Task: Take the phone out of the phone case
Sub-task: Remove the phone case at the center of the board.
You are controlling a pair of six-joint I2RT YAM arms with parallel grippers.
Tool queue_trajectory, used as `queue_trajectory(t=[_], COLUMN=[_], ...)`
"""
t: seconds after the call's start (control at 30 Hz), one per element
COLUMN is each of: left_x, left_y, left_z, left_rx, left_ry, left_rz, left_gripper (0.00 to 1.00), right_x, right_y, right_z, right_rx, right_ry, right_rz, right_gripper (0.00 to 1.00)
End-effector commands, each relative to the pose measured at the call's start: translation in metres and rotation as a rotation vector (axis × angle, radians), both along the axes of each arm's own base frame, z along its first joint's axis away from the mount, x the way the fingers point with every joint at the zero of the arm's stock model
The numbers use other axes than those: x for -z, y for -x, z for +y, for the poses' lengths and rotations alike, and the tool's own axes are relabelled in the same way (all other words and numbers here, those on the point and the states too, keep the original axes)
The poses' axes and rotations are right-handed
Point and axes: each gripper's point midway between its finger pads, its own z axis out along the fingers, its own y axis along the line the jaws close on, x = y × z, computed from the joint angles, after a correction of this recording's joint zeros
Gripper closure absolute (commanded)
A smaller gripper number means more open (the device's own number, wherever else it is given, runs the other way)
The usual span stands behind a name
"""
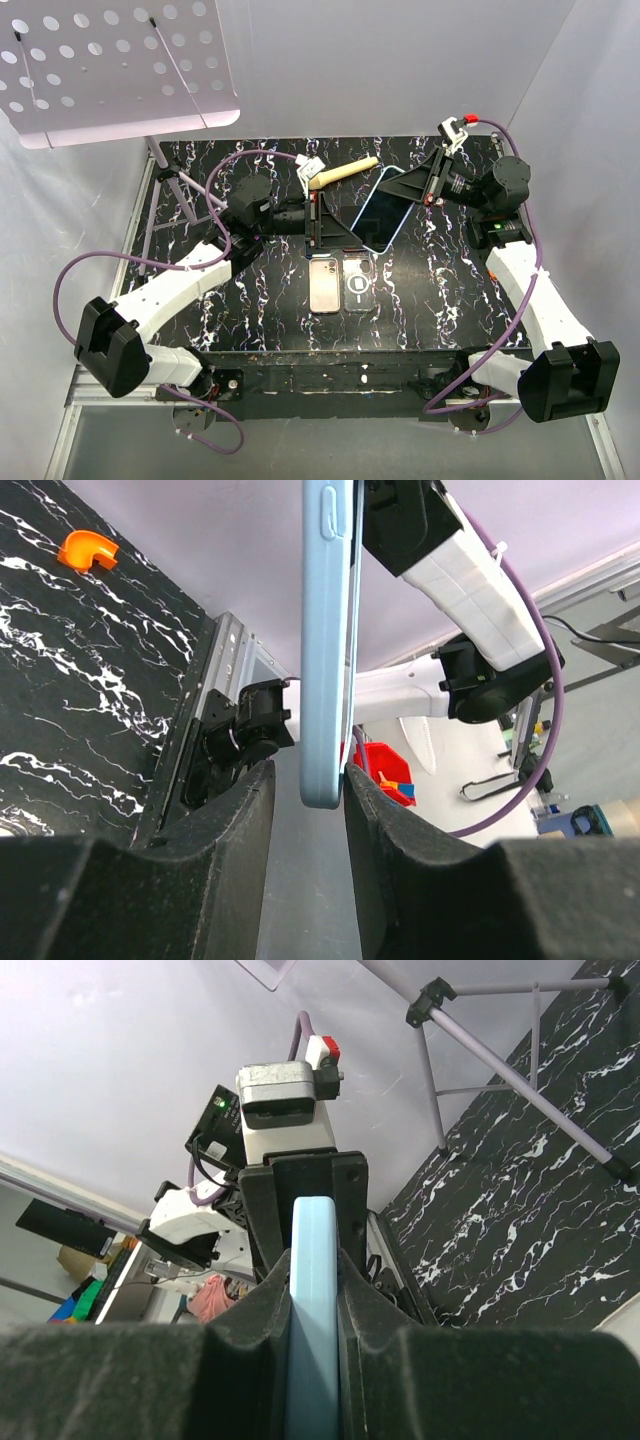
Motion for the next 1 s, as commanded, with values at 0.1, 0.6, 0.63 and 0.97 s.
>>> queue_trajectory(t=[0.1,0.6,0.63,0.97], left_x=[-0.019,-0.031,-0.028,-0.033], left_y=[-0.006,0.005,0.006,-0.017], left_z=[0.003,0.002,0.002,-0.010], left_rx=[-0.014,0.115,0.119,0.233], left_ry=[0.044,0.115,0.115,0.276], left_rz=[-0.049,-0.283,-0.328,-0.381], left_gripper=[0.76,1.00,1.00,1.00], right_x=[-0.028,-0.027,-0.029,-0.067], right_y=[0.014,0.026,0.030,0.065], right_z=[-0.003,0.000,0.000,-0.006], right_rx=[0.006,-0.040,-0.047,-0.185], right_ry=[-0.022,-0.029,-0.033,-0.205], right_rz=[-0.100,-0.088,-0.085,-0.051], right_gripper=[0.99,0.99,0.99,0.99])
